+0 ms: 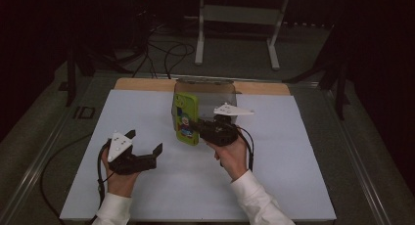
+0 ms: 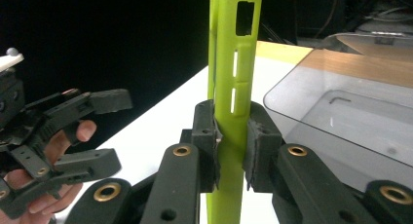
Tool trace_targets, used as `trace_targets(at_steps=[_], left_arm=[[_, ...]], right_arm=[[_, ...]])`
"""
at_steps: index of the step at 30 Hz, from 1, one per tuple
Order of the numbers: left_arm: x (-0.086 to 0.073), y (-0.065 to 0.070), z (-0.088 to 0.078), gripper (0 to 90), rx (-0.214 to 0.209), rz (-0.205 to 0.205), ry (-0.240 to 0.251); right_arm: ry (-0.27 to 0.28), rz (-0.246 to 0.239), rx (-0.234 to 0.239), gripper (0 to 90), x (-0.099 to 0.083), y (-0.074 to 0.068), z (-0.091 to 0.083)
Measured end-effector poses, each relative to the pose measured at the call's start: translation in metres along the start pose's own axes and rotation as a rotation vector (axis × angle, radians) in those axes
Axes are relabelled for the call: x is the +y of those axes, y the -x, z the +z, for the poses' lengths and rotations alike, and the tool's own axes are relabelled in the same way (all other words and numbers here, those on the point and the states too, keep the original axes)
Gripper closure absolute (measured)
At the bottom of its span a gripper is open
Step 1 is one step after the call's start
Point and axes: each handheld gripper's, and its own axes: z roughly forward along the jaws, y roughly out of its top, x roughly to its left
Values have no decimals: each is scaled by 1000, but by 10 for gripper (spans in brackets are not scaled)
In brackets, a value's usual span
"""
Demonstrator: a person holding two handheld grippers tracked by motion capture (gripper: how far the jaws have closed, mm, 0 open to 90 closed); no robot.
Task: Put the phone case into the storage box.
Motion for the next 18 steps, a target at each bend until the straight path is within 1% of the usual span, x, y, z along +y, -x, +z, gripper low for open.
trace_targets(at_steps=[2, 4, 6, 9, 10, 11, 13, 16, 18], left_arm=[[-5, -6, -4, 0, 7, 0, -10], [-12, -11, -8, 0, 0, 3, -30], [-19, -15, -11, 0, 0, 5, -44], [-29, -19, -15, 0, 6, 7, -63], [-29, -19, -15, 0, 6, 7, -63], [-34, -23, -18, 0, 15, 9, -74], [-39, -26, -20, 0, 25, 12, -82], [-47, -31, -22, 0, 58, 28, -81], [-52, -35, -22, 0, 75, 19, -81]], right_arm=[[-8, 3, -9, 779, 1, 0, 0], [-15, 1, -18, 778, 3, -1, -1], [-17, -18, -30, 778, 4, -2, -2], [-15, -15, -32, 778, 7, -3, -3], [-16, -10, -33, 778, 8, -2, -3], [-20, -6, -34, 778, 10, -2, -4], [-26, -2, -38, 778, 11, -1, -4], [-38, 2, -48, 778, 13, 1, -5], [-51, 17, -57, 778, 13, 2, -5]])
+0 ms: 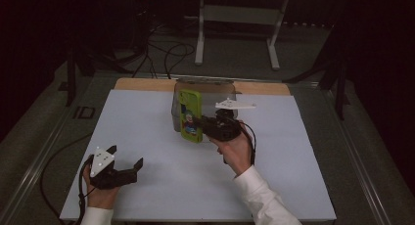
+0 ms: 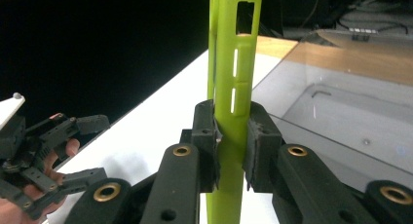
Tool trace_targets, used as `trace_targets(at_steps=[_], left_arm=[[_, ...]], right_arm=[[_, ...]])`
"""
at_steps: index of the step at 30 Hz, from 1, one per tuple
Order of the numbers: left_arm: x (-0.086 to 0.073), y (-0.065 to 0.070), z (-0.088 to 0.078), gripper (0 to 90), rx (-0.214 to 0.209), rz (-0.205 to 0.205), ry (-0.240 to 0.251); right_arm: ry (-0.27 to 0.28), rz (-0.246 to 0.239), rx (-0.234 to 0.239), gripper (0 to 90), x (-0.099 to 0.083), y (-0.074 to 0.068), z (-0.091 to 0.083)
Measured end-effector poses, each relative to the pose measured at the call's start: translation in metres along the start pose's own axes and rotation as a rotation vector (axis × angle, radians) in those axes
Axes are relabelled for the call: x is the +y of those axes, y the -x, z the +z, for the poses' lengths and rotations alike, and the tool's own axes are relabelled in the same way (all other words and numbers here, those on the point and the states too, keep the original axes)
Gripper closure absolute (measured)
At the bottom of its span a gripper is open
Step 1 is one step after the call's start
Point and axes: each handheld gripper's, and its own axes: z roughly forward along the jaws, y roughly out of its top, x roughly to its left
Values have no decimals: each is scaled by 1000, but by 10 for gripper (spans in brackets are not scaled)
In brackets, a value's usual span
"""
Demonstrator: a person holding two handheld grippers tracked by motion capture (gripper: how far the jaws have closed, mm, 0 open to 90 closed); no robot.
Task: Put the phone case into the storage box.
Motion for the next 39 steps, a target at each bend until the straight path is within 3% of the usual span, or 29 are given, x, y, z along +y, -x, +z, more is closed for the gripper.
trace_targets(at_steps=[3, 10, 23, 39], left_arm=[[-3, -3, 0, 0, 17, -5, -1], [-9, -5, 3, 0, 85, 27, -15], [-11, -2, 10, 0, 84, 34, -29], [-12, -1, 11, 0, 87, 37, -25]], right_arm=[[-20, 3, -24, 778, 1, 3, 0], [-51, 14, -39, 778, 6, 11, 0], [-91, -6, -70, 778, 25, 10, 2], [-153, 15, -113, 778, 50, 23, 7]])
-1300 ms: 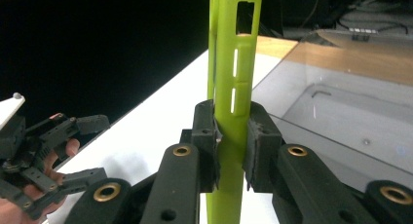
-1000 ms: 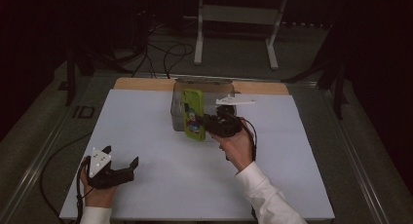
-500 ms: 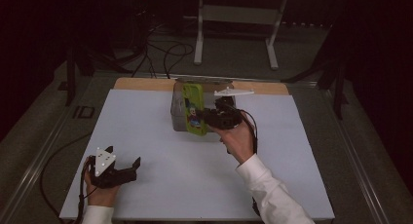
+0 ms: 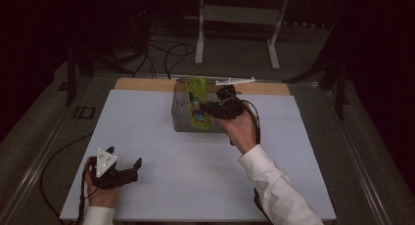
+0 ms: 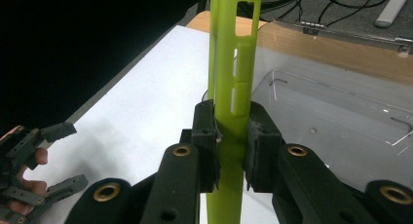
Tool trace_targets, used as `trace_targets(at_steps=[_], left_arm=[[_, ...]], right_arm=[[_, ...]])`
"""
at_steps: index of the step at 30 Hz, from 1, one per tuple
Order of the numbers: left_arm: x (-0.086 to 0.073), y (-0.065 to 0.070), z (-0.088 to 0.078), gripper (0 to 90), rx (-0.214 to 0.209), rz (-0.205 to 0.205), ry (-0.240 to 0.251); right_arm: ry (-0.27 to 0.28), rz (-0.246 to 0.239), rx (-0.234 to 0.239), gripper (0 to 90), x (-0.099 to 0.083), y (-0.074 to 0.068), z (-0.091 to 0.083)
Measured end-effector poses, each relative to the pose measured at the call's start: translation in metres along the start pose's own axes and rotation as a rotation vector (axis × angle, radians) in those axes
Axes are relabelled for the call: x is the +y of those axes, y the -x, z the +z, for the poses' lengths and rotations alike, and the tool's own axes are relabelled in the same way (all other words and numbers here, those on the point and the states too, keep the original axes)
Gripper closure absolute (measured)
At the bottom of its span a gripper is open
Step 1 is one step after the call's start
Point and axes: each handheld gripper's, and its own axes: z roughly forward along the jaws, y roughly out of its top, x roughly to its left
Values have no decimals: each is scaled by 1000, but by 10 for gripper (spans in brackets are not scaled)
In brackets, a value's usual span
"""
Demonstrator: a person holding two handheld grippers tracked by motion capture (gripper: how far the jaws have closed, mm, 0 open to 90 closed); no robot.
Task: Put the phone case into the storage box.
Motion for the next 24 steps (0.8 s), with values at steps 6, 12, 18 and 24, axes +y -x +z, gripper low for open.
trace_targets(at_steps=[6, 12, 18, 24], left_arm=[[0, 0, 0, 0, -2, -1, 3], [0, 0, 0, 0, -2, 0, 2], [0, 0, -1, 0, -6, 3, 6], [0, 1, 0, 0, -7, 3, 5]], right_arm=[[-12, 15, -17, 779, 8, 5, 3], [-37, 30, -39, 779, 15, 12, 8], [-54, 38, -57, 779, 18, 17, 12], [-77, 58, -81, 779, 23, 23, 19]])
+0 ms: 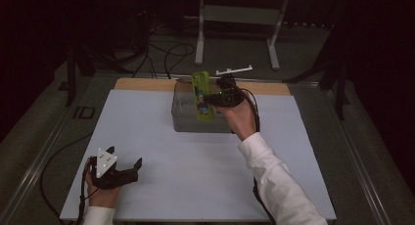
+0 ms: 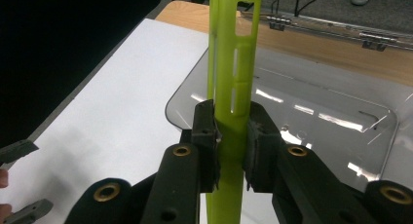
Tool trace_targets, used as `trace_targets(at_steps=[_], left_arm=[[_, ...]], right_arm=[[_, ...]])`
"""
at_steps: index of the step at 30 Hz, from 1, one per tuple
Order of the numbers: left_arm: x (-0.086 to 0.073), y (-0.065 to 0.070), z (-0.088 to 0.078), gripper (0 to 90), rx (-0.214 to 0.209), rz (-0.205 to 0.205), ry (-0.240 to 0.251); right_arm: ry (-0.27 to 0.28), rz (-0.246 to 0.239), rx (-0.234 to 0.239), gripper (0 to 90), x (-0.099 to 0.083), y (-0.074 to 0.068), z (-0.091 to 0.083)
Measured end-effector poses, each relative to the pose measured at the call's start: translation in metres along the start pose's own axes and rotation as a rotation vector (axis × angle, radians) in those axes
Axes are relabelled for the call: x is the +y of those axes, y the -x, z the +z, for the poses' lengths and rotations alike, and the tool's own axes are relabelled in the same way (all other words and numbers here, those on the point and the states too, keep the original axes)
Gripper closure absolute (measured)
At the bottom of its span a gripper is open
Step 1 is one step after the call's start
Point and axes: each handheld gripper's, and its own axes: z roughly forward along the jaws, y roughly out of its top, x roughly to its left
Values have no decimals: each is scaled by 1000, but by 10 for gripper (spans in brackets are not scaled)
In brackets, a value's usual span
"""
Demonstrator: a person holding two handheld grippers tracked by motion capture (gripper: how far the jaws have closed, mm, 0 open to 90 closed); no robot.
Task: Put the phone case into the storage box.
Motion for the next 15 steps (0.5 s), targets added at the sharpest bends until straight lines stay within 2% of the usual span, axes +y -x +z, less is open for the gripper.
trace_targets(at_steps=[15], left_arm=[[0, 0, 0, 0, -4, 0, 3]], right_arm=[[-17, 31, -37, 779, 11, 7, 7]])
